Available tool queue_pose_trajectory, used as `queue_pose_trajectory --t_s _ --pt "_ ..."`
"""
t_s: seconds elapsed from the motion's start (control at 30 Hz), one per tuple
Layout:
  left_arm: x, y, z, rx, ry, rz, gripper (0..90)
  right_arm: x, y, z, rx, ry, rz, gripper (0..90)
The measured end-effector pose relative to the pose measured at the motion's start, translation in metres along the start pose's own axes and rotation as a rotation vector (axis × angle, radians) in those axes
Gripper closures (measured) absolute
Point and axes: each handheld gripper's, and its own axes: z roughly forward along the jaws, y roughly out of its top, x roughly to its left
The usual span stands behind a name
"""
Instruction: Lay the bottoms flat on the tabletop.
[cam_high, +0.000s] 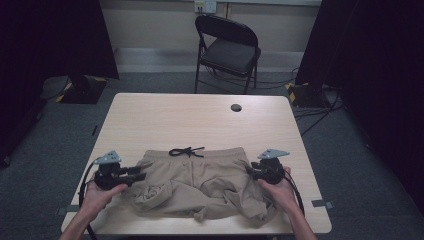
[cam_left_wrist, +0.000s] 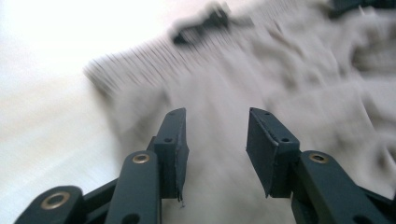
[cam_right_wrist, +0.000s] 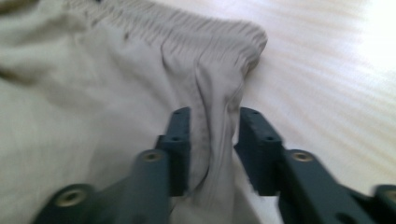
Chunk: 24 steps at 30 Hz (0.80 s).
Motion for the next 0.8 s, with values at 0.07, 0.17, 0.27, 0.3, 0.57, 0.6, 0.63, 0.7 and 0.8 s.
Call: queue_pose_trajectory --t_s 0.07,0.17,0.27,0.3,0.57,0.6,0.63,0.7,0.8 --pt "0.007 0.005 0.001 -0.013 0.007 -0.012 58.7 -0.002 0.003 0.000 -0.011 0.000 0.007 60.2" --pt "0.034 0.014 0.015 -0.023 0.055 -0.075 60.8 -0.006 0.015 0.004 -0.043 0.013 0.036 55.7" --pt "0.042 0.013 0.023 -0.017 0.068 -0.102 61.8 -0.008 0.016 0.015 -0.027 0.008 0.045 54.8" --pt "0.046 0.009 0.029 -0.015 0.046 -0.136 61.9 -0.009 0.014 0.018 -0.011 0.007 0.044 54.0" --pt "0.045 -0.005 0.035 0.056 0.065 -0.130 57.4 -0.008 0.010 0.028 0.018 0.015 0.037 57.3" --pt "0.044 -0.006 0.036 0.069 0.065 -0.121 57.4 -0.007 0.010 0.029 0.020 0.017 0.037 57.7" --pt "0.042 -0.006 0.036 0.078 0.066 -0.108 57.6 -0.006 0.010 0.029 0.020 0.015 0.037 58.5" --pt "0.040 -0.005 0.036 0.091 0.070 -0.096 60.8 -0.006 0.010 0.029 0.018 0.018 0.040 59.5" --pt "0.039 -0.005 0.039 0.098 0.056 -0.085 69.5 -0.006 0.009 0.029 0.018 0.025 0.045 61.1"
